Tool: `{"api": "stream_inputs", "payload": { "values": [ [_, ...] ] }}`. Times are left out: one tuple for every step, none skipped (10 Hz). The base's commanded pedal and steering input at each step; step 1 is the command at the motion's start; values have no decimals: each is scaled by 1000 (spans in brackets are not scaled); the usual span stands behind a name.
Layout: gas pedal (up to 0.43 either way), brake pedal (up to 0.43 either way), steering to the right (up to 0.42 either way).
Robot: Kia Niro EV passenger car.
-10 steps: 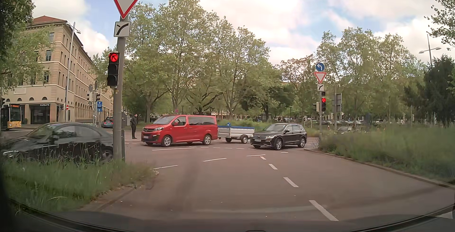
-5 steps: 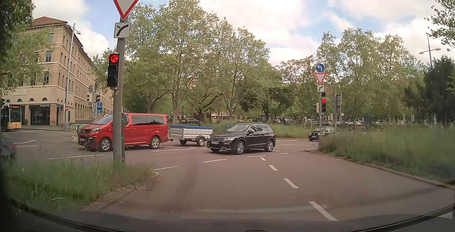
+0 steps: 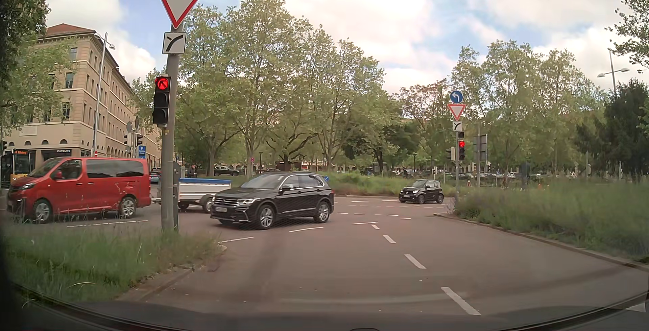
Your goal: Follow the waypoints while adhering to traffic rules and regulations
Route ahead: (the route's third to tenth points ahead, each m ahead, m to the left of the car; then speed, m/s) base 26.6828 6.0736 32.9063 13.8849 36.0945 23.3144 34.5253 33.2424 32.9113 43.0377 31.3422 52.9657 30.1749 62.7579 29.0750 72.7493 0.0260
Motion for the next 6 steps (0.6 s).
{"api": "stream_inputs", "payload": {
  "values": [
    [0,354,-26],
    [0,360,-35],
    [0,360,-51],
    [0,360,-66],
    [0,360,-76],
    [0,360,-81]
  ]
}}
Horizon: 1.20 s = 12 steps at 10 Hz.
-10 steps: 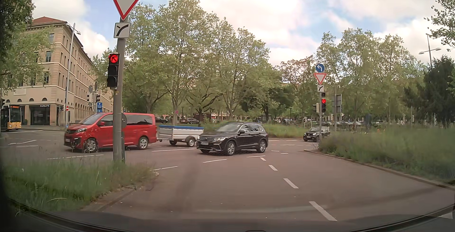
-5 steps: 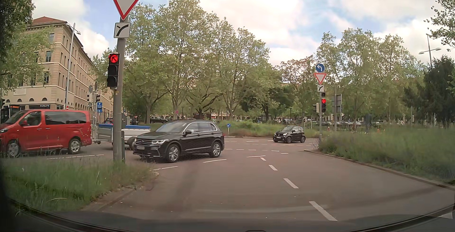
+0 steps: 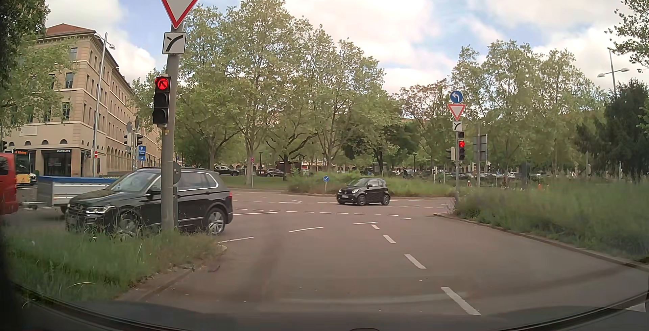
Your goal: Follow the waypoints while adhering to traffic rules and regulations
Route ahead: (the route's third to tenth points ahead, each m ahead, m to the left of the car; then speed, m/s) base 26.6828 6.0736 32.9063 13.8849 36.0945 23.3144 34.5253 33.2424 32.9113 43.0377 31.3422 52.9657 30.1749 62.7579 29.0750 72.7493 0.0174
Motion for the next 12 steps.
{"api": "stream_inputs", "payload": {
  "values": [
    [0,360,-82],
    [0,360,-83],
    [0,360,-83],
    [0,360,-82],
    [0,354,-82],
    [0,354,-82],
    [0,354,-82],
    [0,354,-82],
    [0,354,-82],
    [0,354,-82],
    [0,354,-82],
    [0,354,-82]
  ]
}}
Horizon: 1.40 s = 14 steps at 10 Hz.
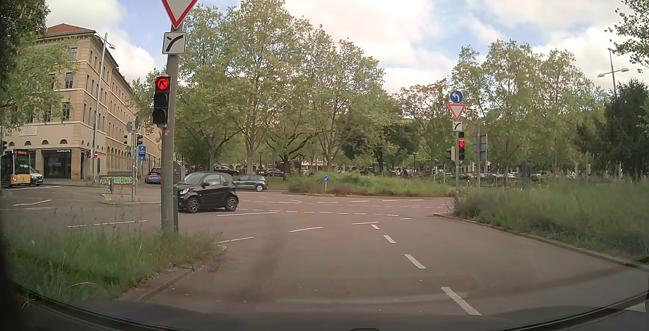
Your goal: Follow the waypoints while adhering to traffic rules and regulations
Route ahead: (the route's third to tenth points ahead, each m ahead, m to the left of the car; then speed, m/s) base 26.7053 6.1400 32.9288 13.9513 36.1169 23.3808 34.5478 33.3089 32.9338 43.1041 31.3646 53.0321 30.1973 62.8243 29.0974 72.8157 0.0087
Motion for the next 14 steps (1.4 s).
{"api": "stream_inputs", "payload": {
  "values": [
    [0,348,-82],
    [0,348,-82],
    [0,348,-82],
    [0,348,-82],
    [0,341,-82],
    [0,348,-82],
    [0,348,-82],
    [0,348,-82],
    [0,348,-83],
    [0,348,-83],
    [0,348,-83],
    [0,348,-83],
    [0,348,-83],
    [0,341,-83]
  ]
}}
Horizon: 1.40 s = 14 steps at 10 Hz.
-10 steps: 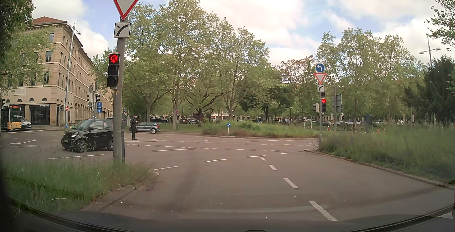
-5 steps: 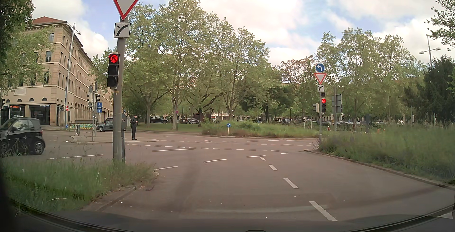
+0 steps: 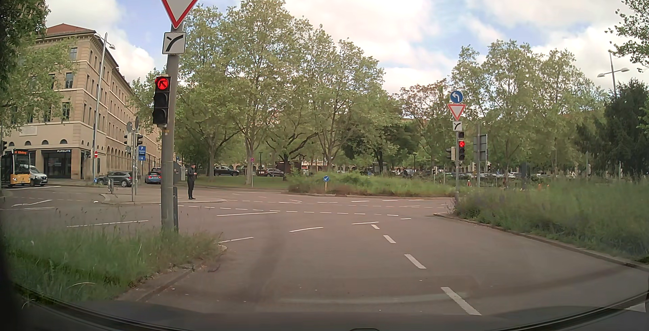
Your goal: Follow the waypoints while adhering to traffic rules and regulations
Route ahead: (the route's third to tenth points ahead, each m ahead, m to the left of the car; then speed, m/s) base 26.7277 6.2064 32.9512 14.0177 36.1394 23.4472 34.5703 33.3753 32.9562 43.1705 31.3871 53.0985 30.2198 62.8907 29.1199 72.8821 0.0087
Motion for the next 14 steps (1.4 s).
{"api": "stream_inputs", "payload": {
  "values": [
    [0,348,-83],
    [0,348,-83],
    [0,341,-84],
    [0,348,-84],
    [0,341,-84],
    [0,341,-84],
    [0,348,-84],
    [0,341,-84],
    [0,341,-84],
    [0,348,-84],
    [0,341,-84],
    [0,341,-85],
    [0,341,-85],
    [0,341,-85]
  ]
}}
